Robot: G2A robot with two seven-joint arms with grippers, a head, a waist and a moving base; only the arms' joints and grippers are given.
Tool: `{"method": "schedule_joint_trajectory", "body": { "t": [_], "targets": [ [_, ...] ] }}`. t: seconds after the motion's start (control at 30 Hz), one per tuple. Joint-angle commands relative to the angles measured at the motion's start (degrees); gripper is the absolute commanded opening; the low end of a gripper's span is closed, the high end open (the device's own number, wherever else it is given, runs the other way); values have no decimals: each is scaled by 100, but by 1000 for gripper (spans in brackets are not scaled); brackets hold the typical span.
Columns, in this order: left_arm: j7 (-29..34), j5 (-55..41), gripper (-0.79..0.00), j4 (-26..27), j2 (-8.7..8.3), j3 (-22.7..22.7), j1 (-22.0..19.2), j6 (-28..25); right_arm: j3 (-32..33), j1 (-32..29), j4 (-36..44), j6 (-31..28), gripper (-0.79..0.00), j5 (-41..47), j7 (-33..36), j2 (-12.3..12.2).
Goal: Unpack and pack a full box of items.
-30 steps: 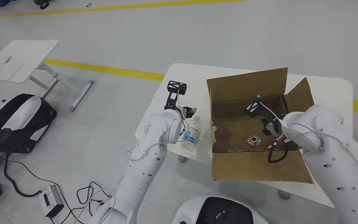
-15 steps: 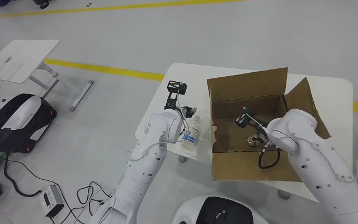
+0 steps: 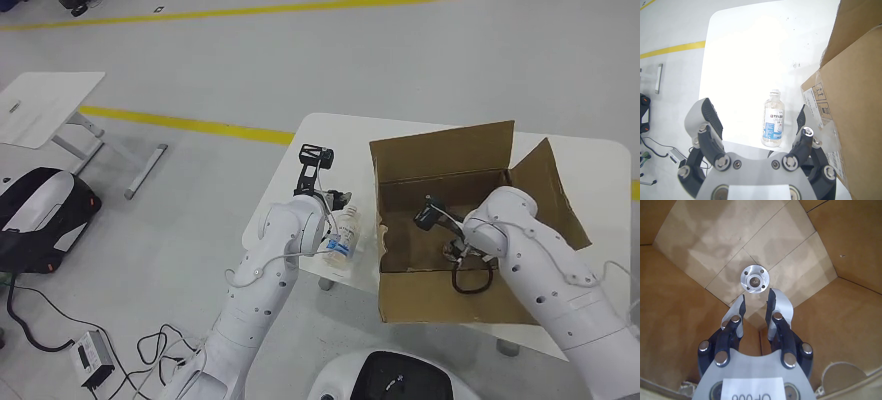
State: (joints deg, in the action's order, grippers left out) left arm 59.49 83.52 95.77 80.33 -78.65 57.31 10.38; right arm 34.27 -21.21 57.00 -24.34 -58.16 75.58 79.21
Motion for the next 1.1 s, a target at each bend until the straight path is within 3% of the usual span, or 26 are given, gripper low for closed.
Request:
{"method": "schedule_joint_trajectory", "body": {
  "t": [0.0,0.47,1.07],
  "targets": [
    [0,0,0,0,0,0,0,0,-38,42,-116,4,-508,24,-39,43],
    [0,0,0,0,0,0,0,0,-350,235,-1109,-54,-539,85,-444,396],
    [0,0,0,0,0,0,0,0,-537,429,-2005,-190,-483,111,-801,765]
  ]
}}
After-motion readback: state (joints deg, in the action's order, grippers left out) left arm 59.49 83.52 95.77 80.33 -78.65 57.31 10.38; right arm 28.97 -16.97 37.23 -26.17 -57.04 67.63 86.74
